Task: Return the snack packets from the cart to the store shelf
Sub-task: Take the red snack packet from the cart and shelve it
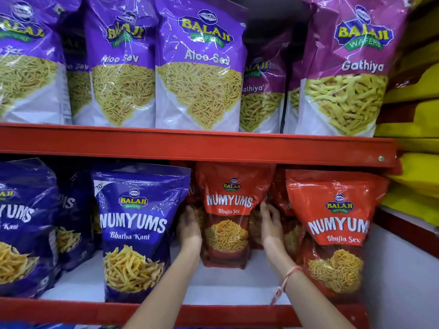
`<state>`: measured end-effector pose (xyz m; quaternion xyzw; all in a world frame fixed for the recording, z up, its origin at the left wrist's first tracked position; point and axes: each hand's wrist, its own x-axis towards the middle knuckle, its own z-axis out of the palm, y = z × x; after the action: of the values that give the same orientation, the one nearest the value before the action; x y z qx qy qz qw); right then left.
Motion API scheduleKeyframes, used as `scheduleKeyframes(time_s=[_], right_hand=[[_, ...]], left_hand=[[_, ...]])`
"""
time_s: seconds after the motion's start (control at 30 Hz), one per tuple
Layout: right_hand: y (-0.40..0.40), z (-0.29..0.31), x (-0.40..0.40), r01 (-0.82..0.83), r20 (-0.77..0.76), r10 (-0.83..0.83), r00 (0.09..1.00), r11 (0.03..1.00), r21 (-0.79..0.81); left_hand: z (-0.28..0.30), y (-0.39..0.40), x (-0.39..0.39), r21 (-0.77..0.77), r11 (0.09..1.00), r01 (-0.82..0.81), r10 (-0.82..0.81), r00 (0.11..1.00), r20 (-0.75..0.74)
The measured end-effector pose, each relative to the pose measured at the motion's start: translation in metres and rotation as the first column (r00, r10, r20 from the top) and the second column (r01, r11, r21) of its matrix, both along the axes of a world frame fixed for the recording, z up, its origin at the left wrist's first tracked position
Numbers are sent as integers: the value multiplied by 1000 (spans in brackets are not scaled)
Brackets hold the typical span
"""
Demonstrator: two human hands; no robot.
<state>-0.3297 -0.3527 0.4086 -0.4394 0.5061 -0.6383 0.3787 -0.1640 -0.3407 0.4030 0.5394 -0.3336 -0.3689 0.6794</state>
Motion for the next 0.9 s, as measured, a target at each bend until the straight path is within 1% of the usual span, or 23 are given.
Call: scheduleKeyframes(time_s=[0.1, 0.17, 0.2, 0.27, 0.33, 0.37, 0.4, 0.47, 0.53, 0.63, 0.7, 0.83, 0.9], right_hand=[[5, -30, 3, -99, 33, 96, 995, 987, 130], [14, -35, 7, -164, 183, 127, 975, 965, 206], [18, -35, 8, -195, 233, 137, 963, 949, 249], [26, -38, 7, -224, 259, 152, 954, 935, 276], [32, -41, 5, -220, 211, 169, 963, 943, 249], [34, -44, 4, -210, 180, 169, 969, 948, 240], [38, -45, 3, -197, 149, 165, 975, 952, 236], [45, -45, 0, -187, 83, 172, 982, 954, 233], [51, -44, -1, -201, 49, 195, 980, 951, 237], [58, -38, 1, -193, 8, 196, 981, 957, 215], [62, -34, 3, -193, 8, 196, 981, 958, 210], [64, -32, 3, -178, -7, 185, 983, 954, 240], [59, -38, -2, -160, -34, 172, 985, 961, 225]], left_hand=[[-33, 6, 0, 104, 987, 122, -123, 992, 2], [-40, 11, -2, 158, 961, 227, -237, 970, 46], [-39, 14, -3, 182, 951, 252, -268, 961, 70], [-42, 15, -2, 214, 934, 286, -310, 946, 92], [-49, 13, 1, 229, 920, 317, -350, 929, 119], [-51, 14, 1, 230, 915, 331, -371, 915, 160], [-49, 22, 0, 241, 912, 332, -380, 905, 193], [-36, 45, -3, 239, 917, 319, -369, 907, 204], [-25, 56, -4, 219, 920, 324, -365, 913, 184], [-12, 55, -6, 185, 917, 355, -376, 921, 98], [-5, 53, -12, 151, 908, 391, -399, 916, 30], [-4, 52, -16, 125, 907, 401, -403, 915, -12], [-3, 62, -15, 101, 896, 432, -435, 900, 6]])
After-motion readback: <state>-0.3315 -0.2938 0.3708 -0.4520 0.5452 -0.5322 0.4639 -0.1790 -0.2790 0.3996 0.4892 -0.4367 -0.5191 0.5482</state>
